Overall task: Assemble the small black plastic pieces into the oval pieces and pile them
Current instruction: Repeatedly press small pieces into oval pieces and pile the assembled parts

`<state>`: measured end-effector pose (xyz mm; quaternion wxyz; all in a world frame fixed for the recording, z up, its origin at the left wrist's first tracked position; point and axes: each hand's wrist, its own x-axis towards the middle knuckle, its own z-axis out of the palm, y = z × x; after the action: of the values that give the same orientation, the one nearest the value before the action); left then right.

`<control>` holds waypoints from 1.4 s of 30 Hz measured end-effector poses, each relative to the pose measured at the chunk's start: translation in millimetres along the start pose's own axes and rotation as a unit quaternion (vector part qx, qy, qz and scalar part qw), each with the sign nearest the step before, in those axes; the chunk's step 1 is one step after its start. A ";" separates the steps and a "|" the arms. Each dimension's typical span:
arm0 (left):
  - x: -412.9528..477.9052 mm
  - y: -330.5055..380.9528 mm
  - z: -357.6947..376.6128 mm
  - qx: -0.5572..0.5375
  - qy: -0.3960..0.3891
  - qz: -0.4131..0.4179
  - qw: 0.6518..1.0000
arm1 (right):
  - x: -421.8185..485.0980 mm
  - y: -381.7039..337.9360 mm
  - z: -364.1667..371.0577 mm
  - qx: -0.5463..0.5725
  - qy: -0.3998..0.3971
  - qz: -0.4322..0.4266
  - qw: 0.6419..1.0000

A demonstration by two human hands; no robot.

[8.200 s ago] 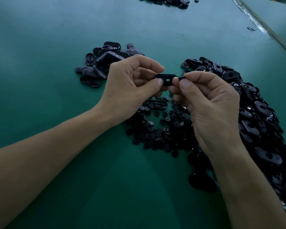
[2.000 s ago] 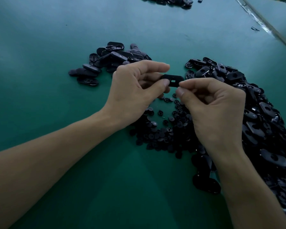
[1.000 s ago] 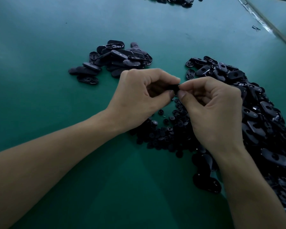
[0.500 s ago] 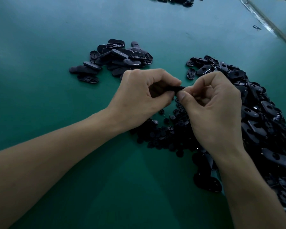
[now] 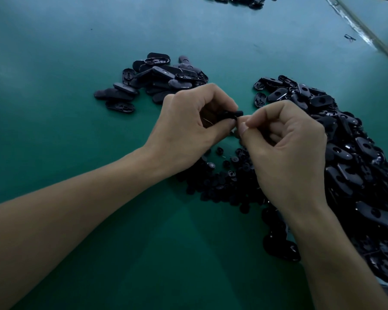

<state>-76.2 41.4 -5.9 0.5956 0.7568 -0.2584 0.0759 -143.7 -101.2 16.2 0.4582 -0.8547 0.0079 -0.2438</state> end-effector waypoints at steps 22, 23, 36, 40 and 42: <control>-2.6 4.1 3.2 0.007 -0.010 0.022 1.000 | 6.5 10.5 -1.9 0.022 -0.049 0.005 0.999; -2.4 4.1 3.1 0.004 -0.010 0.020 1.000 | 6.2 10.8 -1.4 0.034 -0.062 0.007 0.997; -0.5 2.0 1.9 -0.026 -0.019 0.002 0.999 | 6.2 13.9 -2.7 0.055 -0.061 0.003 0.997; -1.5 0.7 1.9 -0.014 -0.009 0.006 1.000 | 5.7 13.9 -1.6 0.046 -0.064 0.004 0.997; -2.4 0.0 2.0 -0.011 -0.007 0.005 1.000 | 5.6 13.9 -1.1 0.040 -0.066 0.006 0.997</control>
<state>-78.6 40.3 -7.5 0.6014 0.7496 -0.2673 0.0707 -136.4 -111.5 8.1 0.4933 -0.8497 -0.0269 -0.1844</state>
